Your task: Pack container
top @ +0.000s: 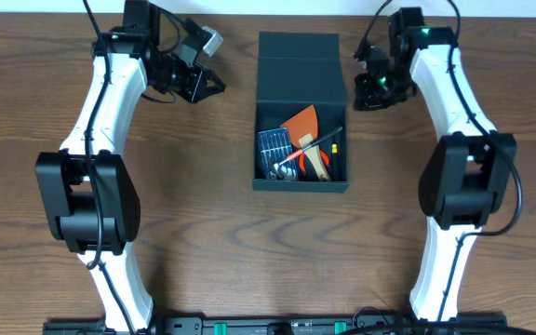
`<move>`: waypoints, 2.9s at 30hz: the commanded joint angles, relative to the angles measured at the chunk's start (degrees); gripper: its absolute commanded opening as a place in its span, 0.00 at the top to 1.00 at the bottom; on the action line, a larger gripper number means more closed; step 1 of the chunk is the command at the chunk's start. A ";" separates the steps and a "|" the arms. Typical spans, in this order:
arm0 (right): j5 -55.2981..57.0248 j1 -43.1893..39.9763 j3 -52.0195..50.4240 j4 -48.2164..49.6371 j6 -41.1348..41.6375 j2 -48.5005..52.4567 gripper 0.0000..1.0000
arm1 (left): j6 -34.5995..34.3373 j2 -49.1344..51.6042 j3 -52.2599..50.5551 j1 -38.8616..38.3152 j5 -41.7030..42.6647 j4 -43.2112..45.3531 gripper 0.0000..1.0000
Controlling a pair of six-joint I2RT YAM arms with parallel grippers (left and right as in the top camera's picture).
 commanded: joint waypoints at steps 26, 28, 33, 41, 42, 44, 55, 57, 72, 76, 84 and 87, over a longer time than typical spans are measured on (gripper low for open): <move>-16.59 -10.73 -0.35 4.33 -3.17 5.73 0.99 | -27.52 16.92 -0.04 1.92 26.51 28.68 0.94; -18.93 -10.73 -0.35 5.16 -3.06 6.60 0.99 | -27.69 16.94 -0.04 1.92 26.51 28.65 0.94; -22.05 -10.73 -0.35 6.12 -2.27 8.52 0.99 | -27.69 16.98 -0.04 1.92 26.05 28.65 0.94; -25.83 -10.71 -0.35 6.75 -2.25 10.34 0.99 | -27.91 18.27 -0.07 1.86 24.72 27.82 0.94; -26.10 -10.69 -0.35 6.95 -2.23 10.34 0.99 | -27.91 18.49 -0.07 1.84 24.72 27.74 0.94; -26.99 -10.67 -0.35 7.43 -2.21 10.34 0.99 | -28.15 19.28 -0.07 1.73 24.76 27.76 0.94; -34.03 -10.67 -0.35 13.73 1.64 10.47 0.99 | -28.11 21.88 -0.07 1.53 24.55 27.80 0.94; -34.25 -10.67 -0.35 14.60 2.73 10.58 0.99 | -28.11 22.03 -0.07 1.53 24.52 27.80 0.94; -34.60 -10.01 -0.35 15.15 4.63 13.35 0.99 | -28.79 25.31 -0.04 0.09 24.55 28.06 0.94; -34.62 -9.53 -0.35 16.04 5.55 13.38 0.99 | -28.79 25.70 -0.04 -0.74 24.55 28.39 0.94; -34.62 -7.85 -0.35 16.50 5.90 13.38 0.99 | -30.69 25.70 -0.04 -1.38 24.55 31.04 0.94; -34.60 -7.43 -0.35 16.68 5.90 13.38 0.99 | -30.91 25.73 -0.04 -1.38 24.57 30.99 0.94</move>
